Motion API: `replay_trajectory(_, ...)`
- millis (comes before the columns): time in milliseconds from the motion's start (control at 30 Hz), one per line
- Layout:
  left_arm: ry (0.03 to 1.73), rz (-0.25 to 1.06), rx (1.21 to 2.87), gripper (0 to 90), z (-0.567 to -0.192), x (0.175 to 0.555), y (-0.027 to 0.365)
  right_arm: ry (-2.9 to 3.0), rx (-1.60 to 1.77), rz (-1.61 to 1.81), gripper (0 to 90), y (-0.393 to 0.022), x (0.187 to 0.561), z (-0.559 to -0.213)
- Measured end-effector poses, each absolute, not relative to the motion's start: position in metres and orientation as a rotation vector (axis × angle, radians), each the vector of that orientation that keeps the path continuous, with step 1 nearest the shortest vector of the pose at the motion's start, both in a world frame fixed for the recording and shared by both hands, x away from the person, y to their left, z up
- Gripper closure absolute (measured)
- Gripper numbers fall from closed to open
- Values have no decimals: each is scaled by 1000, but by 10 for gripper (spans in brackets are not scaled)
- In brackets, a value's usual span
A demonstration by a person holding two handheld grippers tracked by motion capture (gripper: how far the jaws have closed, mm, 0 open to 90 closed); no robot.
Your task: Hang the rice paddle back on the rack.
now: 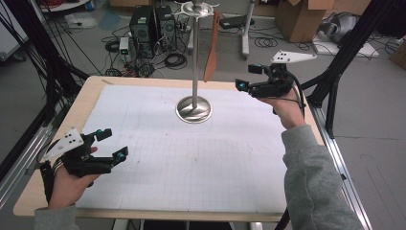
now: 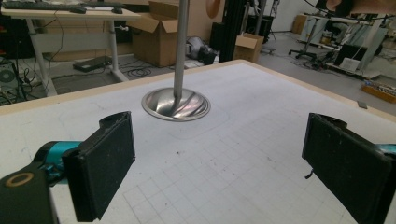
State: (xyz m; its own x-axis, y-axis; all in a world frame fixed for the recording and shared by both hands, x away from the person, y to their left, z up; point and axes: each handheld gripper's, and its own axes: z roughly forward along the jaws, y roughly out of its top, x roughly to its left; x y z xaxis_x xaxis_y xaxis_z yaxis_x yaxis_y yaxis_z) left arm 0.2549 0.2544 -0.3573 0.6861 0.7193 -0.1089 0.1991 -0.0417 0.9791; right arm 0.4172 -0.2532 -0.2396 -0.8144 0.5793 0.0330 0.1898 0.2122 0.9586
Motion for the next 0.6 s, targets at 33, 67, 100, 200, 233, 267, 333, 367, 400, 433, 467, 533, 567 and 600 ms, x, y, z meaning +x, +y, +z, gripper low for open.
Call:
replay_trajectory(33, 770, 496, 1594, 97, -357, 255, 254, 2164, 724, 1626, 142, -255, 416, -241)
replay_trajectory(67, 770, 495, 1593, 98, -357, 255, 254, 2166, 725, 1624, 142, -256, 415, -242)
replay_trajectory(100, 771, 494, 1594, 98, -357, 255, 255, 2159, 722, 1627, 142, -257, 413, -243)
replay_trajectory(200, 770, 496, 1594, 98, -357, 255, 254, 2152, 717, 1635, 142, -261, 409, -247)
replay_trajectory(233, 771, 495, 1591, 97, -357, 255, 254, 2154, 717, 1631, 142, -262, 408, -248)
replay_trajectory(267, 770, 495, 1591, 97, -356, 255, 254, 2156, 718, 1629, 142, -263, 406, -250)
replay_trajectory(333, 770, 495, 1593, 98, -356, 254, 254, 2162, 722, 1622, 142, -266, 404, -252)
replay_trajectory(367, 768, 496, 1593, 97, -356, 254, 254, 2162, 720, 1618, 142, -267, 403, -253)
replay_trajectory(400, 769, 496, 1593, 98, -356, 254, 254, 2154, 715, 1620, 142, -268, 402, -254)
replay_trajectory(433, 767, 497, 1595, 98, -356, 254, 254, 2153, 713, 1629, 142, -270, 400, -255)
replay_trajectory(467, 768, 496, 1593, 97, -356, 254, 254, 2152, 713, 1632, 142, -271, 399, -255)
replay_trajectory(533, 770, 498, 1590, 97, -356, 254, 254, 2149, 710, 1634, 141, -272, 396, -258)
replay_trajectory(567, 771, 498, 1590, 98, -356, 254, 255, 2146, 703, 1634, 142, -273, 394, -259)
replay_trajectory(600, 771, 499, 1590, 98, -356, 254, 255, 2150, 704, 1633, 141, -274, 393, -260)
